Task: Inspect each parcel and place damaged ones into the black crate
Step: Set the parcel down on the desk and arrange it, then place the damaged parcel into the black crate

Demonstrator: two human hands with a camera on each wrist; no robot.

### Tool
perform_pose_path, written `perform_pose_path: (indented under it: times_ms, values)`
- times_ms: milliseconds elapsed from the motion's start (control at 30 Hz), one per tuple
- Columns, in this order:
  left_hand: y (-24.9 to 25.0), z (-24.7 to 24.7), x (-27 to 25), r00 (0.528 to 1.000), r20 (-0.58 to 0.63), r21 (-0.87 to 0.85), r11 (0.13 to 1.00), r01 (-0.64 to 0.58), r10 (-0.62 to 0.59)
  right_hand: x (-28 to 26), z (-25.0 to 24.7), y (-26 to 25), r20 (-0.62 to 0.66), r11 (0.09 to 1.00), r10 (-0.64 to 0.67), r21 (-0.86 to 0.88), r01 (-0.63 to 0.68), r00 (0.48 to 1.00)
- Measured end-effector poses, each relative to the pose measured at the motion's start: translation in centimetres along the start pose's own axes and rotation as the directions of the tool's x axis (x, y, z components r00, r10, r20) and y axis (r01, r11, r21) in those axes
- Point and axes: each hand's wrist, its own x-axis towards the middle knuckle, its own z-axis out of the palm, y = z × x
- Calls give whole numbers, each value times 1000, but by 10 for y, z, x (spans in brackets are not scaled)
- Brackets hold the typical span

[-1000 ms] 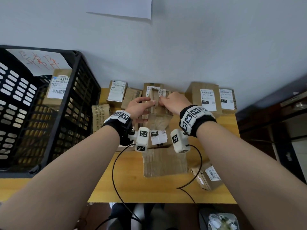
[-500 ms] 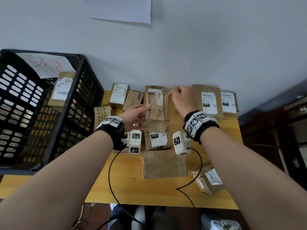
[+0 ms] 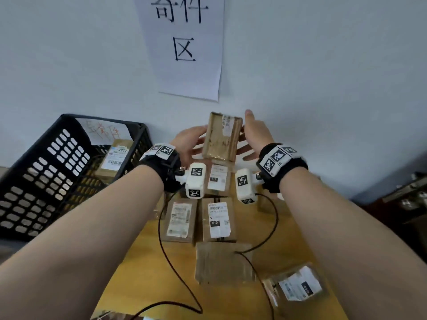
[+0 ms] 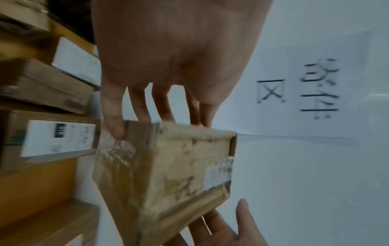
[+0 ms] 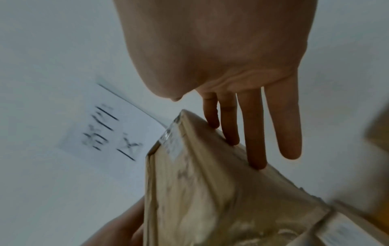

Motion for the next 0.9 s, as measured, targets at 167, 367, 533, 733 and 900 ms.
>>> perform_pose_path:
  times_ms: [167, 367, 533, 733, 900]
  values:
    - [57, -4, -30, 977, -3, 8, 977, -212, 212, -23, -32, -62, 34, 979, -34, 202, 26, 999]
    - [93, -16, -72, 929, 7, 10, 929, -371, 371, -39, -33, -100, 72, 933, -155, 338, 122, 985]
    - [109, -43, -88, 863, -93, -2, 867, -499, 496, -45, -10, -119, 137, 912, -175, 395, 108, 975]
    - [125, -84, -91, 812, -71, -33, 812, -583, 580, -55, 22, -148, 164, 836, -203, 542, 84, 965]
    - [143, -120, -86, 805, -90, -55, 804, -592, 587, -57, 56, -172, 91, 813, -267, 556, 174, 959]
